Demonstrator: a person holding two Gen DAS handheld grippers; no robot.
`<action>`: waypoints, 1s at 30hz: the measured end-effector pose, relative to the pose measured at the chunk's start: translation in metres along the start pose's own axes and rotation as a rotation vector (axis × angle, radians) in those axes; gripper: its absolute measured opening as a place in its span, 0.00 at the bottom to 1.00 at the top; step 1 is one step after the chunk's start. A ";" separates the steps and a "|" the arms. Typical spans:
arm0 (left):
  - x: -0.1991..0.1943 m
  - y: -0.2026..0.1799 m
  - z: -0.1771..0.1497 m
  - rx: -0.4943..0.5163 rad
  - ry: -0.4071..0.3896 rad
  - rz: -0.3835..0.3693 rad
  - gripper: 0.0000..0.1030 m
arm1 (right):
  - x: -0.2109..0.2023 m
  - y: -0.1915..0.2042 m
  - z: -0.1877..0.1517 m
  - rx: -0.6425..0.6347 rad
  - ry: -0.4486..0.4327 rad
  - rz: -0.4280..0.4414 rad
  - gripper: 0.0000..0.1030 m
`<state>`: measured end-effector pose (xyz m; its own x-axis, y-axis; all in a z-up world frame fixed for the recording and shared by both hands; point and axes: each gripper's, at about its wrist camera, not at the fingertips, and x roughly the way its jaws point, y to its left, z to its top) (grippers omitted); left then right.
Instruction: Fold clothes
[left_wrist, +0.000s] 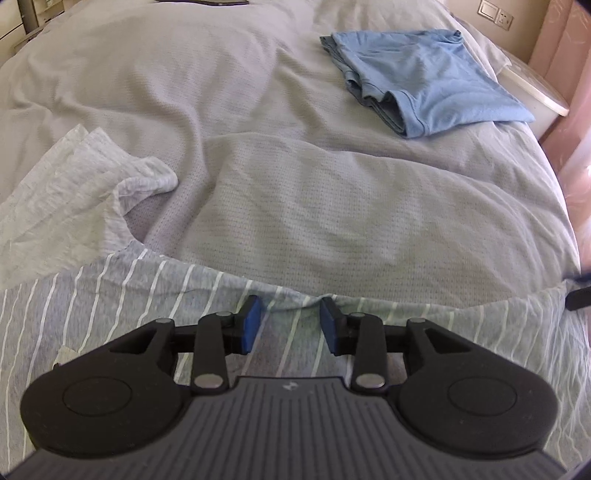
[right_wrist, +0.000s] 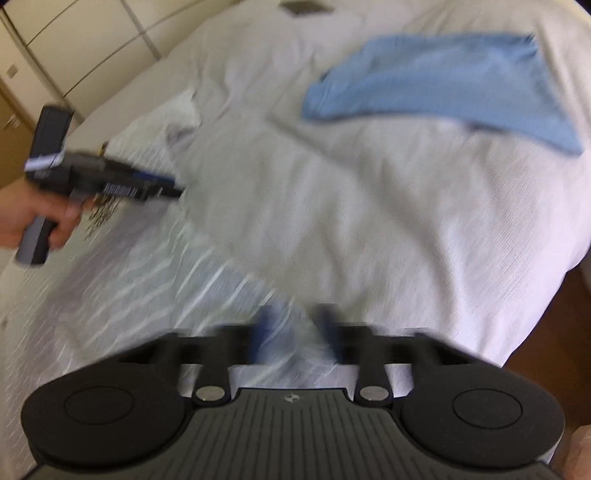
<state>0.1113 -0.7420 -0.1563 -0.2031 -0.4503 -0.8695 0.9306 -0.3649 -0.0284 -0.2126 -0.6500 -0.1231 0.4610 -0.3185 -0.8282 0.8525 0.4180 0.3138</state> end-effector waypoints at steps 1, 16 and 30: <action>0.000 0.000 0.001 -0.005 -0.002 0.003 0.33 | -0.005 0.002 -0.005 -0.013 0.009 -0.006 0.04; -0.128 0.016 -0.036 -0.232 -0.141 0.127 0.30 | -0.048 0.058 -0.039 -0.011 -0.032 -0.125 0.30; -0.287 -0.016 -0.335 -0.536 0.140 0.298 0.32 | -0.030 0.185 -0.135 -0.095 0.239 0.183 0.44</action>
<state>0.2568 -0.3344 -0.0714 0.0968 -0.3451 -0.9336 0.9718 0.2355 0.0137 -0.1023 -0.4480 -0.1032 0.5242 -0.0262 -0.8512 0.7285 0.5314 0.4323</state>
